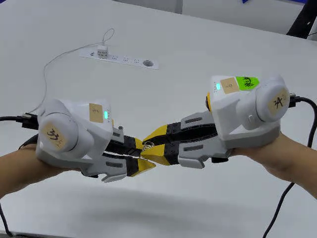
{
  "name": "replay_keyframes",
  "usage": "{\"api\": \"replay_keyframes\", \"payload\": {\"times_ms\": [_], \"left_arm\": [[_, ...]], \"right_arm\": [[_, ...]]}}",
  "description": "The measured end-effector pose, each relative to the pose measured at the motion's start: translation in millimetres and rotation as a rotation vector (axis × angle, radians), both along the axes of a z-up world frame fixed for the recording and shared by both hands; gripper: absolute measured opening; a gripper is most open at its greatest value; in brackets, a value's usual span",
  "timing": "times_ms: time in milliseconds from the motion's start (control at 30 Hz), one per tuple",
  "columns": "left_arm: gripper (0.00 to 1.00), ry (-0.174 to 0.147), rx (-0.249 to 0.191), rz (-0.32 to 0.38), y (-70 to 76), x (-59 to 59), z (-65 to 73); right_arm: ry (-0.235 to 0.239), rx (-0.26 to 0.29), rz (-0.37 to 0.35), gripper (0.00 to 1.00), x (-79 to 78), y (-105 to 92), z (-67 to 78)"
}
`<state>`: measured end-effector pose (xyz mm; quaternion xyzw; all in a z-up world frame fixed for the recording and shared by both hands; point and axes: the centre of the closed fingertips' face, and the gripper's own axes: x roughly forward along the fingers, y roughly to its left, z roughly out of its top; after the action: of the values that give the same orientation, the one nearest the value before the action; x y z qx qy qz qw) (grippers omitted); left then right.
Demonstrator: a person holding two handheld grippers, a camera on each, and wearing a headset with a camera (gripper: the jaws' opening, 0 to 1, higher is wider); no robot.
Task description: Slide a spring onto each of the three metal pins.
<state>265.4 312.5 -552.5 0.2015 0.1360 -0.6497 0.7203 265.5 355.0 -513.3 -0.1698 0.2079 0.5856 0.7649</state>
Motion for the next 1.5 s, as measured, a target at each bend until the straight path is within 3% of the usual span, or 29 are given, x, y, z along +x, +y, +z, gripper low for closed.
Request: {"api": "replay_keyframes", "payload": {"times_ms": [67, 233, 300, 433, 500, 633, 800, 933, 1200, 1400, 1500], "left_arm": [[0.10, 0.006, 0.000, 0.002, 1.0, -0.3, -1.0], [0.11, 0.059, -0.019, 0.017, 7.8, -0.9, -2.7], [0.12, 0.051, -0.018, 0.025, 10.1, 0.6, -3.3], [0.22, 0.027, 0.041, 0.064, 23.0, 8.3, -14.5], [0.28, 0.034, 0.027, 0.088, 27.8, 11.7, -12.8], [0.31, 0.042, 0.009, 0.132, 36.4, 19.4, -9.6], [0.36, 0.022, -0.006, 0.187, 48.2, 30.8, -5.4], [0.38, 0.032, -0.043, 0.215, 54.6, 35.0, 1.6], [0.57, 0.051, -0.058, 0.308, 74.3, 51.1, 2.4], [0.65, 0.074, -0.066, 0.341, 85.5, 56.7, 2.8], [0.68, 0.088, -0.084, 0.358, 89.4, 58.3, 2.0]], "right_arm": [[0.006, 0.000, -0.001, 0.10, 0.0, 0.4, -1.1], [0.016, 0.000, 0.009, 0.10, -0.3, 3.6, -3.0], [0.012, -0.001, 0.010, 0.10, 1.7, 5.6, -2.8], [0.007, 0.006, 0.005, 0.10, 9.2, 8.2, 2.0], [0.000, -0.009, 0.005, 0.10, 12.6, 6.9, 1.1], [-0.003, -0.018, 0.001, 0.10, 18.0, 4.0, -0.3], [-0.007, -0.031, -0.018, 0.10, 26.7, -1.9, -2.6], [-0.015, -0.044, -0.046, 0.10, 38.2, -8.3, -5.2], [-0.033, -0.060, -0.116, 0.10, 71.2, -26.8, -7.1], [-0.042, -0.077, -0.220, 0.10, 93.9, -40.7, -10.8], [-0.038, -0.104, -0.282, 0.10, 106.1, -50.1, -19.4]]}}
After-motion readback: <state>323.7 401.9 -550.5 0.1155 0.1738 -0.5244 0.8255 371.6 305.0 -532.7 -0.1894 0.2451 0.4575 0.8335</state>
